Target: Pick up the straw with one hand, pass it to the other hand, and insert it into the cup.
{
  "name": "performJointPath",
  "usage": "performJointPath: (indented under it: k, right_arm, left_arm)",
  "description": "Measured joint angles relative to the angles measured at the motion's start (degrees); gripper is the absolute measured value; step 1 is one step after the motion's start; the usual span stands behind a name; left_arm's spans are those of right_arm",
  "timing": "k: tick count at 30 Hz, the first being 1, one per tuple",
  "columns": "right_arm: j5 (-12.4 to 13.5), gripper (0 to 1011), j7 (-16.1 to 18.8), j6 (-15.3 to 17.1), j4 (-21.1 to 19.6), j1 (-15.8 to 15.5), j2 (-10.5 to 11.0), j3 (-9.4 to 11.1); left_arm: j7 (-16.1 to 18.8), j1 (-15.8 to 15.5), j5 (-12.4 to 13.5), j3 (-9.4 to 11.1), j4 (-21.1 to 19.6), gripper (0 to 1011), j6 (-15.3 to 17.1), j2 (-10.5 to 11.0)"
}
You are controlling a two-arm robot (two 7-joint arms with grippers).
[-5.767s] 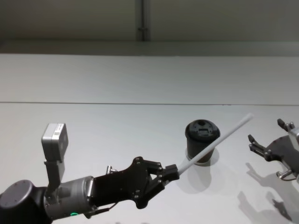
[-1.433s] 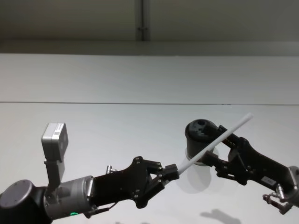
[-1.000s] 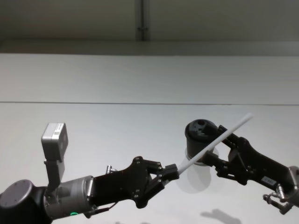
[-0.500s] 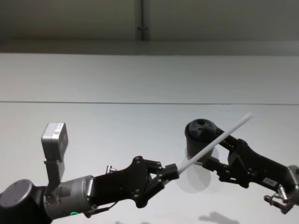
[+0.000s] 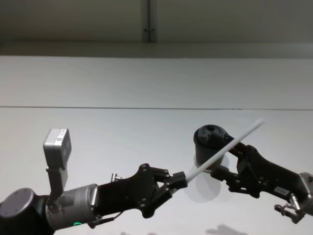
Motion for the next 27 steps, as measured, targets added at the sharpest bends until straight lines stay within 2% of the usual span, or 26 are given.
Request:
performJointPath:
  k: [18,27]
  right_arm:
    - [-0.14,998,-0.24,-0.24,-0.04,0.34,-0.2,-0.34]
    - [-0.12,809,-0.24,-0.22,-0.04,0.3,-0.2,-0.3]
  left_arm:
    - [0.0,0.0,0.0,0.0,0.0,0,0.0,0.0]
    - [0.0,0.0,0.0,0.0,0.0,0,0.0,0.0]
